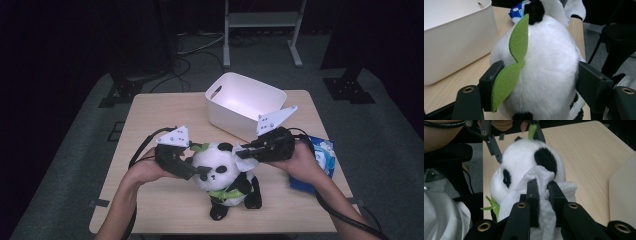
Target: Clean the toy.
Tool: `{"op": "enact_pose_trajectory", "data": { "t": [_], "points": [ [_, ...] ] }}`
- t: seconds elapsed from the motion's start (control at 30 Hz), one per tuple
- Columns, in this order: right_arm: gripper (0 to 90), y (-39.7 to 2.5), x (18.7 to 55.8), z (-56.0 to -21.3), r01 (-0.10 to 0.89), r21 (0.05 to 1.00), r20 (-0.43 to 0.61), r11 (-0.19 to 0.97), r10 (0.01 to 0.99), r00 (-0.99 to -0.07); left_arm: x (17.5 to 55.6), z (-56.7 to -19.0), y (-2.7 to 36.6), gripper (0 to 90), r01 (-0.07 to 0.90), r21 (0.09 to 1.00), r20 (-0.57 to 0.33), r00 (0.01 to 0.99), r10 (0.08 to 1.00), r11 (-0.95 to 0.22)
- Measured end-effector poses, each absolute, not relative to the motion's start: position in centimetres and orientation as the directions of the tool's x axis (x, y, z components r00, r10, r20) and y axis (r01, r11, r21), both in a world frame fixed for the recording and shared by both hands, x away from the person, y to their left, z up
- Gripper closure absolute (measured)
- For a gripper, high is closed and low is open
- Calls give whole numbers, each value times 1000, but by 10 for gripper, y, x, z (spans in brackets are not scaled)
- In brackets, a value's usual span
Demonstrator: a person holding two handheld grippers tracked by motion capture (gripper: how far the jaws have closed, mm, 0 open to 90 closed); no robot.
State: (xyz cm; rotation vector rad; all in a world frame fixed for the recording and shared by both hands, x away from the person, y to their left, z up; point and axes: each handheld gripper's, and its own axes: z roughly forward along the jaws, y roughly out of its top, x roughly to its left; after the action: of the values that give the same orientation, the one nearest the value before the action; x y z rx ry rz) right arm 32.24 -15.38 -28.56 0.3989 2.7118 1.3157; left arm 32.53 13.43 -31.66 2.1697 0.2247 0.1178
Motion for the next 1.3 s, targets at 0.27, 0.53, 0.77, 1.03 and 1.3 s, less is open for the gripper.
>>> {"op": "enact_pose_trajectory", "data": {
  "t": [0.27,0.53,0.77,1.03,1.3],
  "points": [
    [809,-142,325,-269,137,764,-11,631,225,-974,334,-303,112,291,86,772,10,989,147,-630],
    [809,-127,337,-257,113,748,-29,654,203,-979,338,-298,92,293,58,758,5,995,95,-649],
    [809,-132,338,-265,131,714,-10,687,198,-980,340,-297,88,264,61,765,-5,996,88,-641],
    [809,-149,331,-268,151,695,5,703,205,-979,342,-304,93,167,104,765,-34,992,121,-636],
    [809,-160,325,-265,156,696,-20,701,236,-972,343,-323,90,264,136,800,-108,991,83,-585]
  ]
}}
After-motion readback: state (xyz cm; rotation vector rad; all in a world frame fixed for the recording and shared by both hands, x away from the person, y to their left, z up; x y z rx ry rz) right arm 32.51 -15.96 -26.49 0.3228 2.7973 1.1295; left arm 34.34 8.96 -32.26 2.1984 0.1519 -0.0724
